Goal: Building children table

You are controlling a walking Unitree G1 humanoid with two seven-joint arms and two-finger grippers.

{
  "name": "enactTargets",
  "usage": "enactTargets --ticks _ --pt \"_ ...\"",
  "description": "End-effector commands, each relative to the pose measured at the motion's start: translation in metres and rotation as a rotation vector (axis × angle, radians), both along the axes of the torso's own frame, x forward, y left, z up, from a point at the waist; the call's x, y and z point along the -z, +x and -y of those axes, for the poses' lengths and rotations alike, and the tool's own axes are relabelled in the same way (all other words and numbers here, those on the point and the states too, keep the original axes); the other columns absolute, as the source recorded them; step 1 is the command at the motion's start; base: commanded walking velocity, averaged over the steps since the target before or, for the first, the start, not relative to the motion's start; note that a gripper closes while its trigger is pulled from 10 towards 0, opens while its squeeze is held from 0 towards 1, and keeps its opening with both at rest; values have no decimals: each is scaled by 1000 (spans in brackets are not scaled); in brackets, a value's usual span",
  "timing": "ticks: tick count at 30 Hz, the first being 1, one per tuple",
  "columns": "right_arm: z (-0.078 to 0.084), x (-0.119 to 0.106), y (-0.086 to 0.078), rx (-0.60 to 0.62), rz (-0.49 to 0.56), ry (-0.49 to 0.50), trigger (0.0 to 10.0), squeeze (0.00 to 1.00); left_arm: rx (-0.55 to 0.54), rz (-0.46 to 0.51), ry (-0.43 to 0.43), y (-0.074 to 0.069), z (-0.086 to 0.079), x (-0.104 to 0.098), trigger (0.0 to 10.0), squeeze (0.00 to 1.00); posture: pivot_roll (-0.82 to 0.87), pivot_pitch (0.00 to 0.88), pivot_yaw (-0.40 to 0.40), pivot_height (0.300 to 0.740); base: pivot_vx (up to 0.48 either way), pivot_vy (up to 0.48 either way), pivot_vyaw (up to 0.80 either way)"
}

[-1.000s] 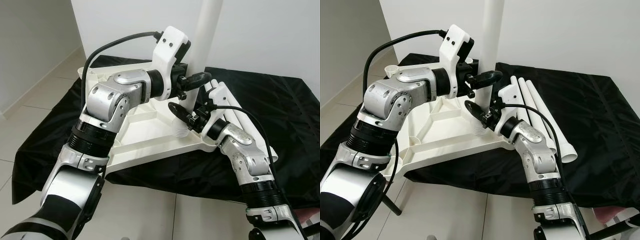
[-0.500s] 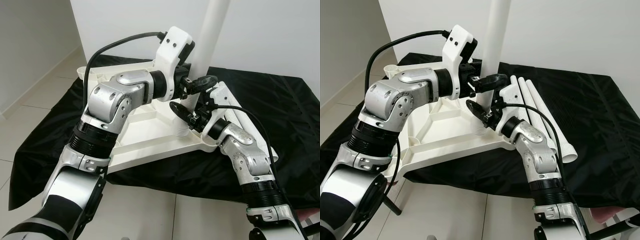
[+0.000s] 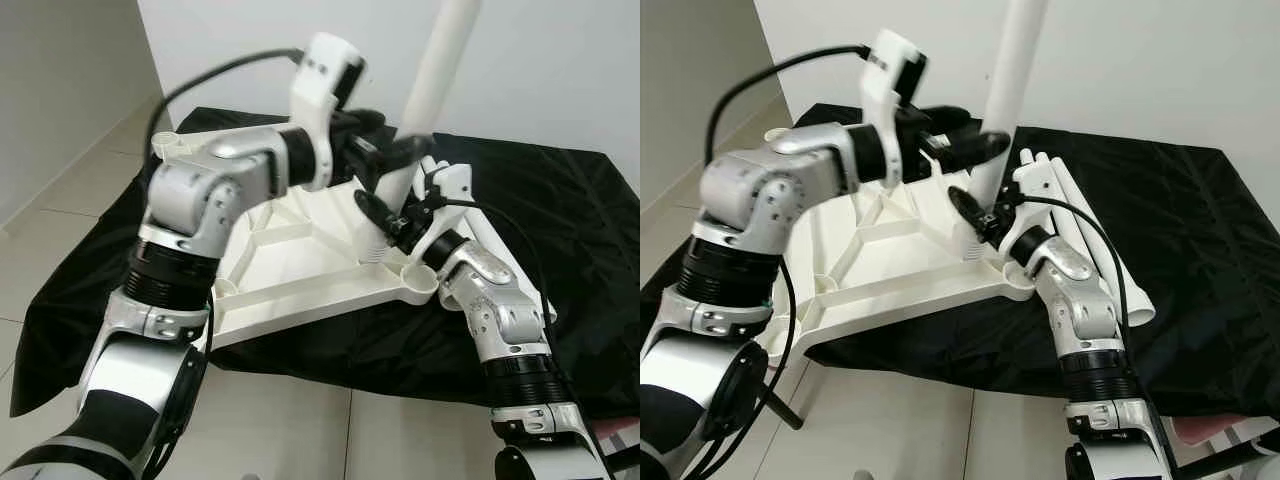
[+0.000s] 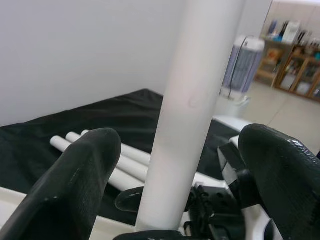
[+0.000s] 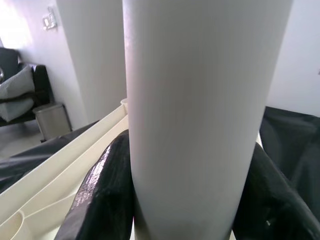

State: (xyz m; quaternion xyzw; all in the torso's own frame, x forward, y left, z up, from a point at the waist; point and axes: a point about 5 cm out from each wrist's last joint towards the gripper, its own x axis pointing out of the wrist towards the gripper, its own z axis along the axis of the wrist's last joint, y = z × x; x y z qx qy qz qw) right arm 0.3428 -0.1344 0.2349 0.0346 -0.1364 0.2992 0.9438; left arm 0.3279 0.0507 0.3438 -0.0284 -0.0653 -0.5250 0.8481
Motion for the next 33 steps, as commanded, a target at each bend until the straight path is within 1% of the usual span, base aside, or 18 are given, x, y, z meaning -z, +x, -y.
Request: enactTargets --ticks 1,2,3,4,5,6,7,9,10,12,13,14,17,21,26,27,31,33 --pt "4 -4 2 29 19 25 10000 0 -6 -13 -12 1 -3 -3 10000 0 -59 51 23 740 0 0 0" --pt "7 -5 3 47 19 36 10000 0 -28 -18 -21 3 -6 -3 10000 0 -58 51 22 740 0 0 0" --pt "10 -6 4 71 19 51 10000 0 -77 -34 -39 7 -12 -1 10000 0 -56 53 20 740 0 0 0" --pt "10 -6 4 71 19 51 10000 0 -77 -34 -39 7 -12 -1 10000 0 -56 53 20 740 0 0 0" --pt "16 -7 6 103 22 70 10000 0 -190 -49 -50 15 -21 7 10000 0 -56 56 17 740 0 0 0" --pt "18 -8 6 115 24 78 10000 0 -244 -52 -47 18 -24 11 10000 0 -56 56 16 740 0 0 0" --pt "18 -8 6 115 24 78 10000 0 -244 -52 -47 18 -24 11 10000 0 -56 56 16 740 0 0 0" --pt "21 -9 6 133 32 85 10000 0 -333 -45 -33 22 -30 20 10000 0 -59 56 17 740 0 0 0" --pt "21 -9 6 133 32 85 10000 0 -333 -45 -33 22 -30 20 10000 0 -59 56 17 740 0 0 0" --pt "23 -10 5 146 41 93 10000 0 -438 0 10 25 -36 31 10000 0 -66 56 19 740 0 0 0" --pt "23 -10 5 146 41 93 10000 0 -438 0 10 25 -36 31 10000 0 -66 56 19 740 0 0 0" --pt "24 -11 5 151 44 97 10000 0 -477 10 24 25 -39 36 10000 0 -67 57 18 740 0 0 0" --pt "25 -11 4 156 47 102 10000 0 -510 19 22 24 -41 41 10000 0 -66 62 17 740 0 0 0" --pt "26 -11 3 167 49 111 10000 0 -586 86 15 20 -45 45 10000 0 -62 66 17 740 0 0 0" --pt "23 -14 2 173 61 130 10000 0 -638 65 -26 20 -50 52 10000 0 -66 61 25 740 0 0 0" --pt "23 -14 2 173 61 130 10000 0 -638 65 -26 20 -50 52 10000 0 -66 61 25 740 0 0 0" --pt "23 -15 1 185 71 141 10000 0 -674 80 8 19 -51 62 10000 0 -64 63 29 740 0 0 0" --pt "23 -15 1 185 71 141 10000 0 -674 80 8 19 -51 62 10000 0 -64 63 29 740 0 0 0"
